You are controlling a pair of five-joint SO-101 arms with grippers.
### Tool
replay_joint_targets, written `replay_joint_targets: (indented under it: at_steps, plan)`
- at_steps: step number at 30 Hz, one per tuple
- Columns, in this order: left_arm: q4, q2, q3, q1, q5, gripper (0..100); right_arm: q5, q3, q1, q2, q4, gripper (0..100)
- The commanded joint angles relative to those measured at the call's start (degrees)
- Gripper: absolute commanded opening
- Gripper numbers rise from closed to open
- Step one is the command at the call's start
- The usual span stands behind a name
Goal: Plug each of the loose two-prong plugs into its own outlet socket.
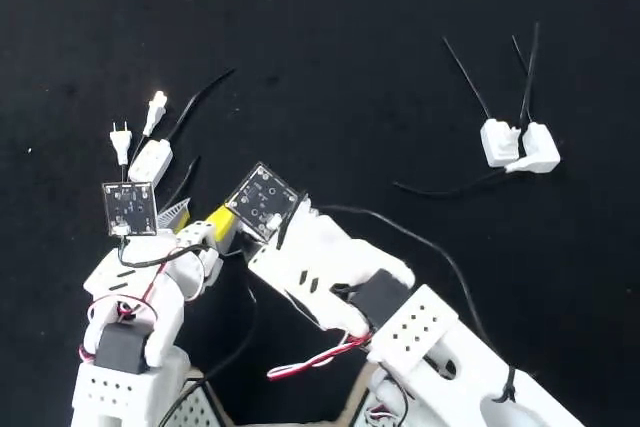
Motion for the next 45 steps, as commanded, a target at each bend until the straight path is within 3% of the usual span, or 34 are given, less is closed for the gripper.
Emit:
replay_joint_targets:
  at_steps: [1,45]
  plan:
    - [-0.44,0.35,-0.31,0.13,0.18,23,-0.70,-1.27,-0.26,-2.68,-0.18,1.1]
    - [1.93,0.35,-0.22,0.13,0.09,23,-3.78,-1.80,-0.18,-2.68,-0.18,1.1]
